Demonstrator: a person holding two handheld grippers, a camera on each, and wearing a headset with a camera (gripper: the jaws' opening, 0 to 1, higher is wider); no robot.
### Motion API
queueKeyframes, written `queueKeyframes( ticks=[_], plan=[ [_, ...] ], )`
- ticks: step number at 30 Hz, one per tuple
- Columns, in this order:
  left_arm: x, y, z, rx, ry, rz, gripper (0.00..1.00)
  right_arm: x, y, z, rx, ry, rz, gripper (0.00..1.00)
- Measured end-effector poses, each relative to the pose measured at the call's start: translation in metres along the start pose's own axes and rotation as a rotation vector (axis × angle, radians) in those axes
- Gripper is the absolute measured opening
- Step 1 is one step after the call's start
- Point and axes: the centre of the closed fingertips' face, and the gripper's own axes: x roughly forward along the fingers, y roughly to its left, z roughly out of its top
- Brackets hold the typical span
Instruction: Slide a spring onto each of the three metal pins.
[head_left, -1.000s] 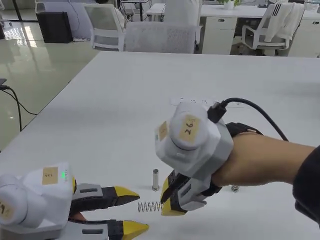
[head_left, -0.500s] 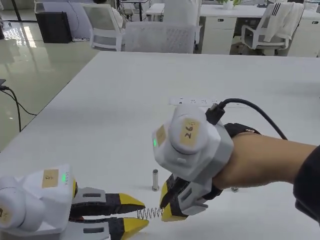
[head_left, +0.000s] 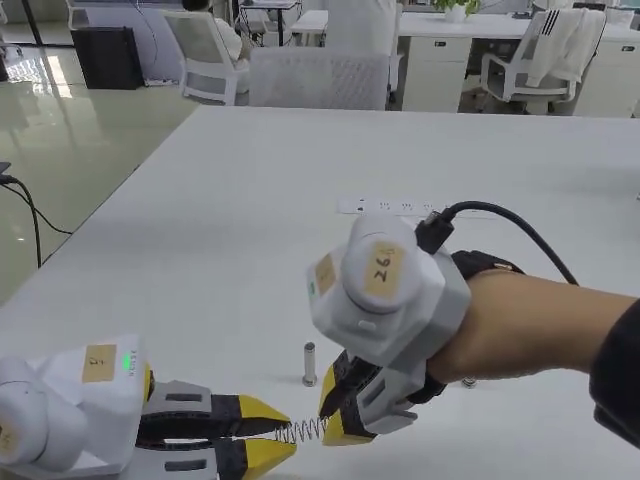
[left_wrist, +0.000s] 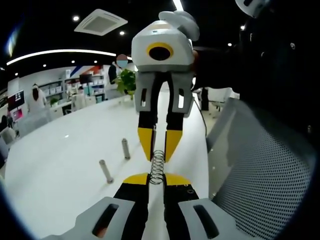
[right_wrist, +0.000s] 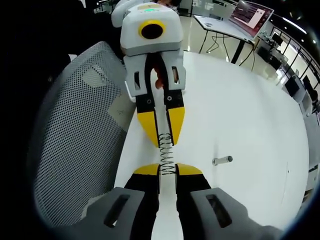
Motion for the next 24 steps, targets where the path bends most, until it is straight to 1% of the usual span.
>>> queueKeyframes(
  ticks=[6,11,19,22,24],
  plan=[
    [-0.001,0.0,0.001,-0.001,-0.003,0.001,0.02,0.0,-0.003,-0.004,0.019,-0.001,-0.012,0.13],
    [-0.001,0.001,0.005,0.001,-0.015,0.005,0.02,0.003,-0.001,-0.01,0.032,0.007,-0.004,0.13],
    [-0.001,0.001,0.013,0.007,-0.04,0.006,0.02,0.006,-0.001,-0.01,0.041,0.002,-0.001,0.12],
    [0.0,0.001,0.013,0.006,-0.042,0.006,0.02,0.006,-0.001,-0.01,0.042,-0.002,-0.003,0.11],
    [0.0,0.001,0.013,0.004,-0.043,0.005,0.02,0.005,-0.002,-0.01,0.04,-0.006,-0.009,0.09]
  ],
)
